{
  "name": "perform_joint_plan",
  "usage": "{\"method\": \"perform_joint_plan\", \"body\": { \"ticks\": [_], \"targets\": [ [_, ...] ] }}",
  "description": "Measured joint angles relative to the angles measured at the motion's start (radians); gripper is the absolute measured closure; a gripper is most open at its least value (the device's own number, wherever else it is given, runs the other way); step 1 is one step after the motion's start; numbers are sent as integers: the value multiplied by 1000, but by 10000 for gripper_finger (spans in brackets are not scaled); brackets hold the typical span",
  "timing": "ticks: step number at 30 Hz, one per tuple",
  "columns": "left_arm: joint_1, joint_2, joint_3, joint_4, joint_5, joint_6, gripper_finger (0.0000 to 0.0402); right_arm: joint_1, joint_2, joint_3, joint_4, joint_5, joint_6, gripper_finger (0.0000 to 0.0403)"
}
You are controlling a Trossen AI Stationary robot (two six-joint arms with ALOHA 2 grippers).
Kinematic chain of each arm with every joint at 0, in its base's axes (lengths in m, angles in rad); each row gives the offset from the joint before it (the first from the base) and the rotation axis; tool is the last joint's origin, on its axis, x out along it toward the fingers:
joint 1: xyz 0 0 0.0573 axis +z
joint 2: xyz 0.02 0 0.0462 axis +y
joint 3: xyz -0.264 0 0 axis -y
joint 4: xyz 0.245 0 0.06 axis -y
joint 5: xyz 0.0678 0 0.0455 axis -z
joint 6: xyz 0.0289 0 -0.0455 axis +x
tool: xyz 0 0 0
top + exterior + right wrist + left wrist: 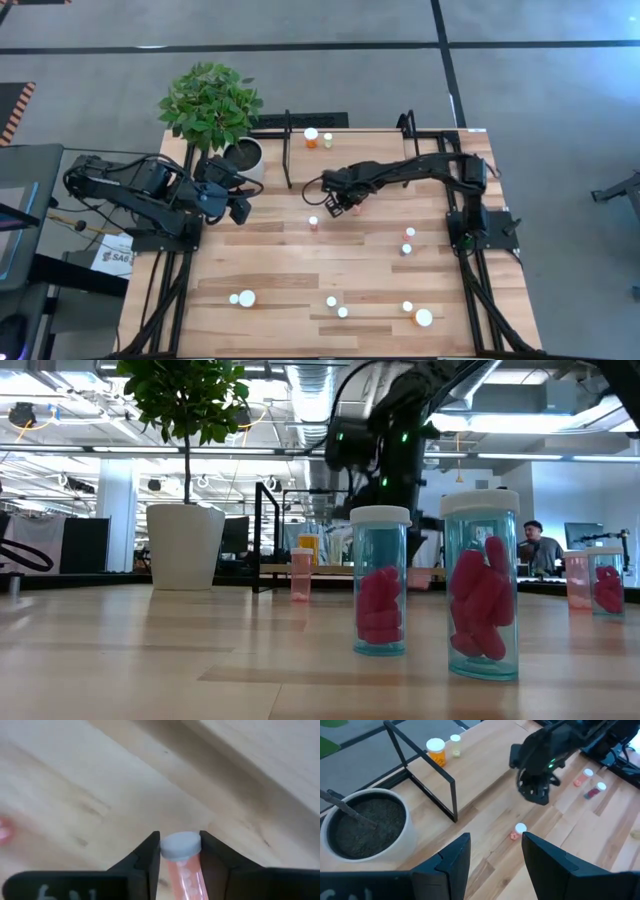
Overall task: Pick and place medicine bottles onto shelf by color
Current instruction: Put the top pink pill bottle on the shelf
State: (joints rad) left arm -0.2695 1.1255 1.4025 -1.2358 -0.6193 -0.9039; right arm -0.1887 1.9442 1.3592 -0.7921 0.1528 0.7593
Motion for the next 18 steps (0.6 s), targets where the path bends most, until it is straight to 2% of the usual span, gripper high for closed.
{"method": "perform_joint_plan", "body": {
  "ticks": [6,10,18],
  "targets": [
    [0,0,0,47,-31,31,237,15,-168,-1,-19,-1,3,266],
    [0,1,0,138,-42,125,237,19,-315,-1,61,1,2,270],
    [0,25,0,409,-35,406,237,34,-555,1,501,8,-120,263]
  ]
}}
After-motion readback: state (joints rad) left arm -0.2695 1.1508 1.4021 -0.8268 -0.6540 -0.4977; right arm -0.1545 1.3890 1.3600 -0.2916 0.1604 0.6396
